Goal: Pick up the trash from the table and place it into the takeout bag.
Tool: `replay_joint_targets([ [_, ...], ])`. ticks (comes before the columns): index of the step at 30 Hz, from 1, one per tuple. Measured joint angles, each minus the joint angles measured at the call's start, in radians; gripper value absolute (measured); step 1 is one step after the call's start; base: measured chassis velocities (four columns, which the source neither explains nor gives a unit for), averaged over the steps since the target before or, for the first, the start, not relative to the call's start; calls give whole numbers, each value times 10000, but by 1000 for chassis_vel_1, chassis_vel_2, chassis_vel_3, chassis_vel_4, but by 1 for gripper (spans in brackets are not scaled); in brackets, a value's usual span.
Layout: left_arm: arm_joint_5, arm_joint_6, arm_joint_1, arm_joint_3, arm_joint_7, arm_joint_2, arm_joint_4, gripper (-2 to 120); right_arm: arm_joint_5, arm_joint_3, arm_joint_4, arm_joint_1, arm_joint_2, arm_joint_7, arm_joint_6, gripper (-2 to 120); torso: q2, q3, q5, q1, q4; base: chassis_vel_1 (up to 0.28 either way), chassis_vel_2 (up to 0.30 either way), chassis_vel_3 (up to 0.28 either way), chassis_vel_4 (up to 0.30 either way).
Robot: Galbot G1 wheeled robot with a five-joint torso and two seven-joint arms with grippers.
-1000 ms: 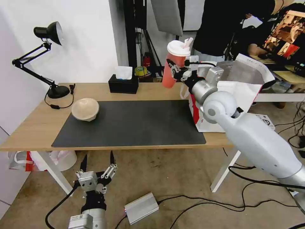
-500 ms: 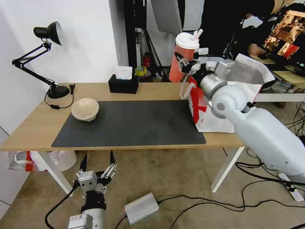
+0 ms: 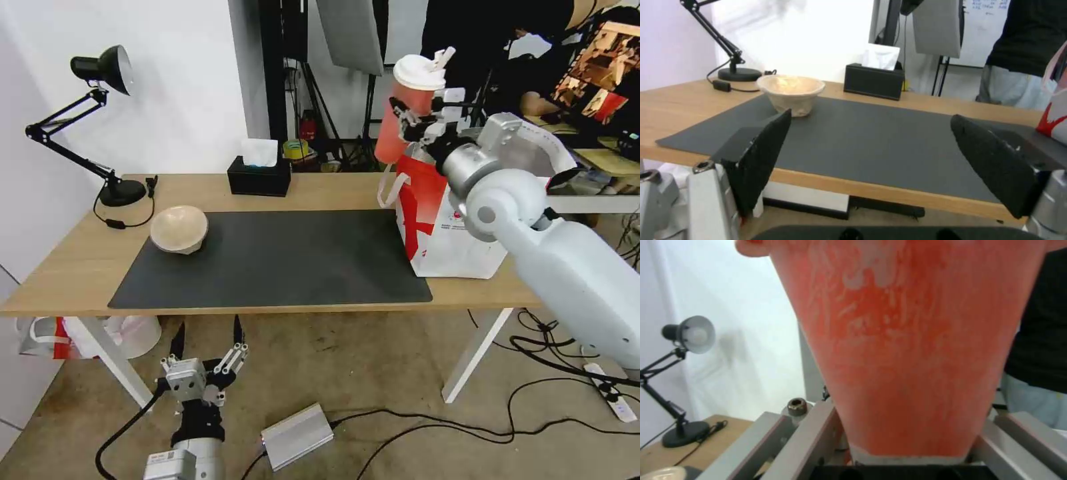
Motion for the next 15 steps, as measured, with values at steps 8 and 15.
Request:
replay_joint_targets([
  [8, 20, -8, 28, 51, 5, 2, -25, 95, 132, 306, 27, -107, -358, 25, 0, 13, 0, 0, 0, -1, 1, 0, 0, 0, 0],
  [15, 37, -15, 49, 90, 9, 7, -59, 95, 262, 620, -44, -125, -625, 70, 2, 13, 0, 0, -1, 0, 1, 0, 0, 0, 0],
])
